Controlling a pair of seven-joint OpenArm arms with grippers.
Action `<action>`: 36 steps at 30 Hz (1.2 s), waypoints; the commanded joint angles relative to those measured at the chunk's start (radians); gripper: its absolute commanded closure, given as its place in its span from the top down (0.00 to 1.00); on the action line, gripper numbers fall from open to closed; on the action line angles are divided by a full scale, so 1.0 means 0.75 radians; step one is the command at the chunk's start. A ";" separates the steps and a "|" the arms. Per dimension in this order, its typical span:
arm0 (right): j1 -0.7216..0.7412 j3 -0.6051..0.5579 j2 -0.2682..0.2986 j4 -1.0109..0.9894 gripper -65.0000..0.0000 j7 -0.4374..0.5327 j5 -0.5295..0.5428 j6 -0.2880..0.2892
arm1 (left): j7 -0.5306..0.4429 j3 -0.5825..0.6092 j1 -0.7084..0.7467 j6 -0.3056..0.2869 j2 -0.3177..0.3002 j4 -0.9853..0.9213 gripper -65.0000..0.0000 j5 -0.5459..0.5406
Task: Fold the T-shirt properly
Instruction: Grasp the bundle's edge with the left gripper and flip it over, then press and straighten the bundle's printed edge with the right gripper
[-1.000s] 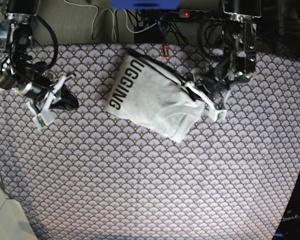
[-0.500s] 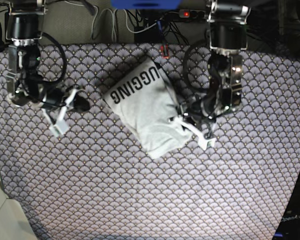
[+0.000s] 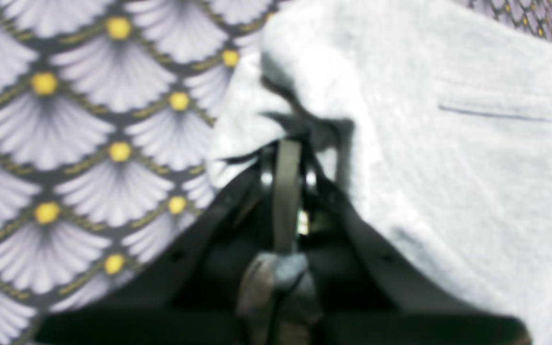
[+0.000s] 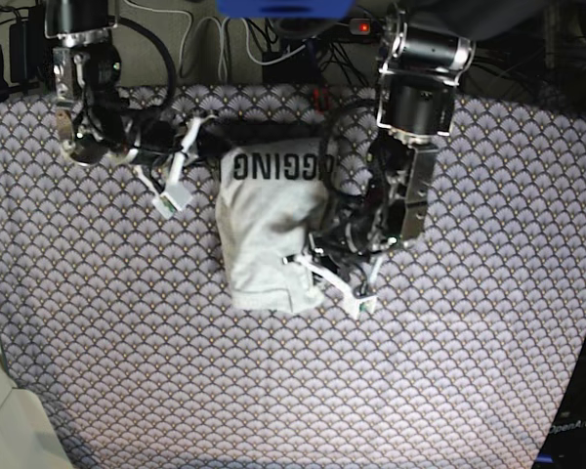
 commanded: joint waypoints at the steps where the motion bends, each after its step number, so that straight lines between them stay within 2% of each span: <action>1: -0.004 0.004 -0.001 0.040 0.00 0.026 0.036 0.015 | 0.011 0.011 -0.023 -0.005 0.014 0.008 0.00 -0.011; 8: -0.061 0.010 0.005 0.059 0.00 0.026 0.036 0.015 | -0.007 0.003 -0.074 -0.005 0.012 0.028 0.00 -0.017; 11: -0.084 0.018 0.048 0.071 0.00 0.026 0.036 0.015 | 0.003 -0.034 -0.078 -0.005 -0.025 0.147 0.00 -0.019; 15: -0.096 0.069 0.100 0.100 0.00 0.026 0.038 0.015 | 0.048 -0.177 0.010 -0.005 -0.093 0.405 0.00 -0.017; 21: -0.090 0.229 0.104 0.312 0.00 0.007 0.042 0.015 | 0.189 -0.466 0.182 -0.015 -0.232 0.673 0.00 -0.017; 23: -0.075 0.221 0.093 0.435 0.00 0.001 0.044 0.015 | 0.224 -0.549 0.266 -0.017 -0.277 0.744 0.00 -0.017; 26: -0.037 0.155 0.018 0.531 0.00 -0.087 0.069 0.015 | 0.228 -0.631 0.386 -0.017 -0.310 0.824 0.00 -0.019; 29: 0.019 0.090 -0.056 0.517 0.00 -0.150 0.085 0.015 | 0.230 -0.697 0.476 -0.019 -0.320 0.875 0.00 -0.019; 33: 0.033 -0.033 -0.095 0.407 0.00 -0.140 0.083 0.015 | 0.230 -0.789 0.568 -0.019 -0.320 0.922 0.00 -0.019; 36: 0.062 -0.090 -0.095 0.263 0.00 -0.056 0.083 0.015 | 0.230 -0.846 0.607 -0.019 -0.320 0.949 0.00 -0.019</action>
